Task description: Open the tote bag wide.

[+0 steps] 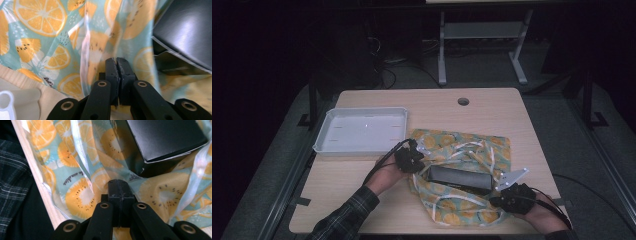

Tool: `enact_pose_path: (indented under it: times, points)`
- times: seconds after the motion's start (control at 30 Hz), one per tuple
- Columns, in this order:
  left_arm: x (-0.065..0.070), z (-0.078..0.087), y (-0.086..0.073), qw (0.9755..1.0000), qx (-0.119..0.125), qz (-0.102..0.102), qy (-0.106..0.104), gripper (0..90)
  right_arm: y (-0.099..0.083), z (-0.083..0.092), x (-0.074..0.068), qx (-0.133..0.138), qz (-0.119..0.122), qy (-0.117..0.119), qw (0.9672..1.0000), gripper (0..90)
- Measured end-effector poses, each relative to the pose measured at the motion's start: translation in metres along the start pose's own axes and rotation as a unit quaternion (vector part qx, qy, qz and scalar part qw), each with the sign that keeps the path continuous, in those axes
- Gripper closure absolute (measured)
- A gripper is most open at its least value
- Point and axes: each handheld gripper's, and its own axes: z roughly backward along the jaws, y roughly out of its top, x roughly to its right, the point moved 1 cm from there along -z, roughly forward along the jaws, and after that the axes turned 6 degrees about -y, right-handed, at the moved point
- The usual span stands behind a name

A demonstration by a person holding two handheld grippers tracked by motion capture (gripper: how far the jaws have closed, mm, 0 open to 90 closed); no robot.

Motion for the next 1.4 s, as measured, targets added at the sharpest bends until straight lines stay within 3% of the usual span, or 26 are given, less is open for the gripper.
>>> enact_pose_path:
  times: [0.37, 0.47, 0.53, 0.63, 0.7, 0.77, 0.83, 0.87, 0.93, 0.97, 1.0, 1.03, 1.2, 1.3, 1.4]
  points:
    - [-0.014, -0.01, 0.002, 0.9997, -0.002, 0.0, 0.024, 89.5, 0.001, -0.01, -0.006, -0.018, 0.014, 0.005, 0.9997, 89.6]
    - [-0.016, 0.003, 0.004, 0.9992, 0.034, 0.02, -0.002, 89.4, 0.001, -0.01, -0.006, -0.018, 0.016, 0.006, 0.9997, 89.6]
    - [-0.016, 0.014, 0.006, 0.9983, 0.052, 0.021, -0.019, 88.8, 0.001, -0.011, -0.006, -0.016, 0.02, 0.004, 0.9997, 89.6]
    - [-0.013, 0.028, 0.01, 0.9961, 0.08, 0.021, -0.032, 83.6, 0.001, -0.011, -0.006, -0.017, 0.019, 0.005, 0.9997, 89.6]
    - [-0.01, 0.033, 0.012, 0.9929, 0.102, 0.03, -0.053, 80.2, 0.001, -0.011, -0.006, -0.017, 0.019, 0.005, 0.9997, 89.6]
    - [-0.006, 0.035, 0.015, 0.9911, 0.112, 0.027, -0.066, 75.7, 0.001, -0.011, -0.006, -0.017, 0.019, 0.005, 0.9997, 89.6]
    - [-0.002, 0.033, 0.02, 0.9907, 0.115, 0.017, -0.07, 70.2, 0.001, -0.011, -0.006, -0.017, 0.019, 0.005, 0.9997, 89.6]
    - [0.001, 0.03, 0.021, 0.9904, 0.116, 0.021, -0.071, 67.4, 0.001, -0.011, -0.006, -0.017, 0.018, 0.006, 0.9997, 89.6]
    - [0.001, 0.025, 0.023, 0.9935, 0.097, 0.002, -0.059, 69.0, 0.001, -0.011, -0.006, -0.017, 0.018, 0.006, 0.9997, 89.7]
    - [0.001, 0.024, 0.023, 0.9919, 0.111, 0.008, -0.06, 74.6, 0.001, -0.011, -0.006, -0.017, 0.018, 0.006, 0.9997, 89.6]
    - [0.0, 0.024, 0.023, 0.9932, 0.104, 0.006, -0.052, 84.5, 0.001, -0.011, -0.006, -0.017, 0.018, 0.006, 0.9997, 89.6]
    - [-0.001, 0.022, 0.023, 0.994, 0.102, 0.006, -0.039, 88.8, 0.001, -0.011, -0.006, -0.017, 0.018, 0.007, 0.9997, 89.7]
    - [-0.011, 0.017, 0.019, 0.9951, 0.094, 0.018, -0.023, 89.9, 0.0, -0.011, -0.005, -0.016, 0.023, 0.005, 0.9996, 89.7]
    - [-0.018, 0.008, 0.015, 0.9962, 0.081, 0.028, -0.013, 89.9, 0.0, -0.01, -0.006, -0.018, 0.019, 0.006, 0.9997, 89.7]
    - [-0.021, -0.004, 0.013, 0.998, 0.058, 0.023, 0.001, 89.9, 0.0, -0.011, -0.006, -0.016, 0.024, 0.004, 0.9996, 89.7]
